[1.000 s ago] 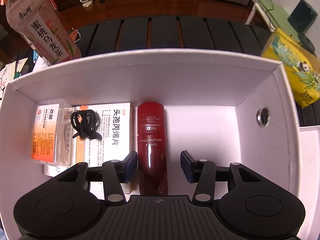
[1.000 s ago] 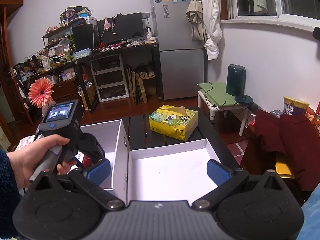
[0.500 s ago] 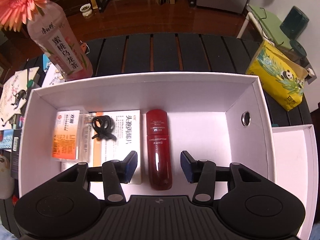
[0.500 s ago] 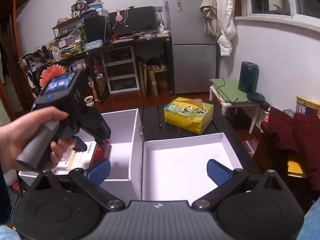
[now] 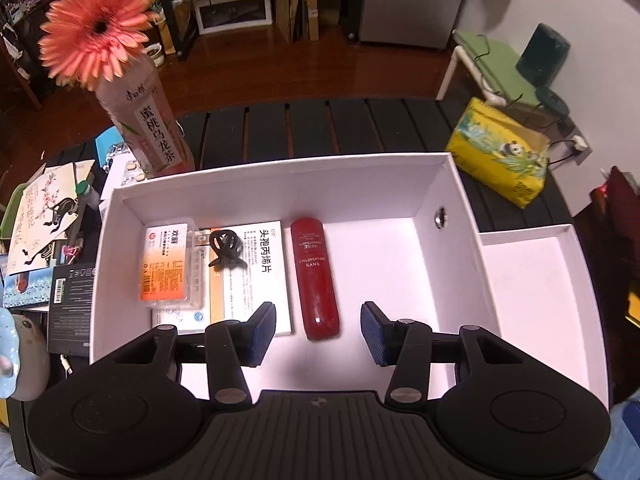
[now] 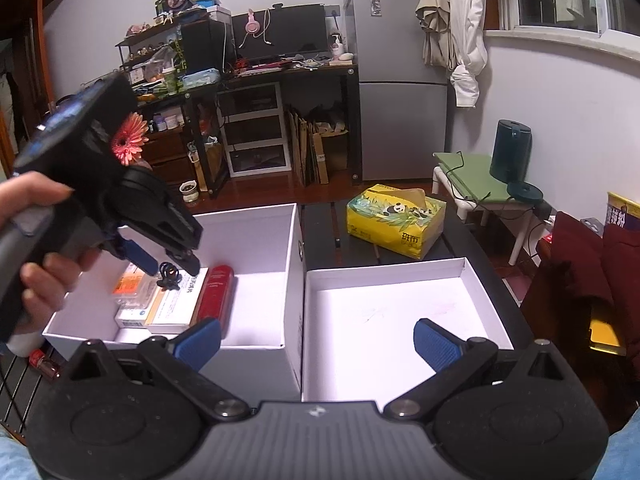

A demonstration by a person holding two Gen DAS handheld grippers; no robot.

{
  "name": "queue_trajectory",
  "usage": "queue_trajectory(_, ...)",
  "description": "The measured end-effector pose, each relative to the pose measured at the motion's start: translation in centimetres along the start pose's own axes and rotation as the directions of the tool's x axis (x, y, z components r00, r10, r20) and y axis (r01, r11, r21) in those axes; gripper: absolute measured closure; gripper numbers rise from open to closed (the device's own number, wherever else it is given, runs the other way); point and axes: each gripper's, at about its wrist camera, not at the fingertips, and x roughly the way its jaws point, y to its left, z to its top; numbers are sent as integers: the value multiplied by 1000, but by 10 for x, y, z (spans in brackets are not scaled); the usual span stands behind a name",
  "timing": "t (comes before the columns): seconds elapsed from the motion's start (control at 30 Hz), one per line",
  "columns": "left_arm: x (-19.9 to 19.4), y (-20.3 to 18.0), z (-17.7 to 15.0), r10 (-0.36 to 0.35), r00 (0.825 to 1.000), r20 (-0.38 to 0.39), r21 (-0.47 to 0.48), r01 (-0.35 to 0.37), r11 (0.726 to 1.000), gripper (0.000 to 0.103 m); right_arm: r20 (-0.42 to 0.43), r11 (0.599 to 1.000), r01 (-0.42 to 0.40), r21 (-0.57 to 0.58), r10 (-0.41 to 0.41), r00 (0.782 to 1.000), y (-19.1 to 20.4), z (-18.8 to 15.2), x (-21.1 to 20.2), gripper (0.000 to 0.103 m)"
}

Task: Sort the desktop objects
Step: 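Raise the left tool up and back away from the white box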

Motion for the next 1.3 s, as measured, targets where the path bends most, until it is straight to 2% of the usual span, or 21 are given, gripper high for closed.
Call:
queue_trajectory(0.3, -45, 6, -34, -25, 997, 73, 38, 22, 999, 56, 8, 1000, 2, -23, -2, 1000, 7, -2, 1, 0)
queue_trajectory(0.5, -61, 13, -62, -24, 994, 108, 51, 19, 999, 56, 4, 999, 3, -39, -2, 1000, 13, -3, 3, 0)
queue_trajectory(0.6, -64, 19, -75, -36, 993, 114, 42, 31, 999, 56, 8, 999, -22, -40, 23, 1000, 16, -5, 1, 0)
queue_trajectory(0.83, -73, 26, -109, -3, 987, 163, 59, -6, 998, 56, 27, 997, -45, -56, 47, 999, 23, -9, -2, 0)
queue_trajectory(1.03, -83, 33, -136, 6, 981, 192, 61, -18, 998, 55, 3, 998, -42, -54, 42, 999, 27, -11, 3, 0)
queue_trajectory(1.3, -98, 46, -166, 41, 970, 239, 61, -57, 997, 52, 9, 994, -82, -75, 83, 997, 39, -17, -2, 0)
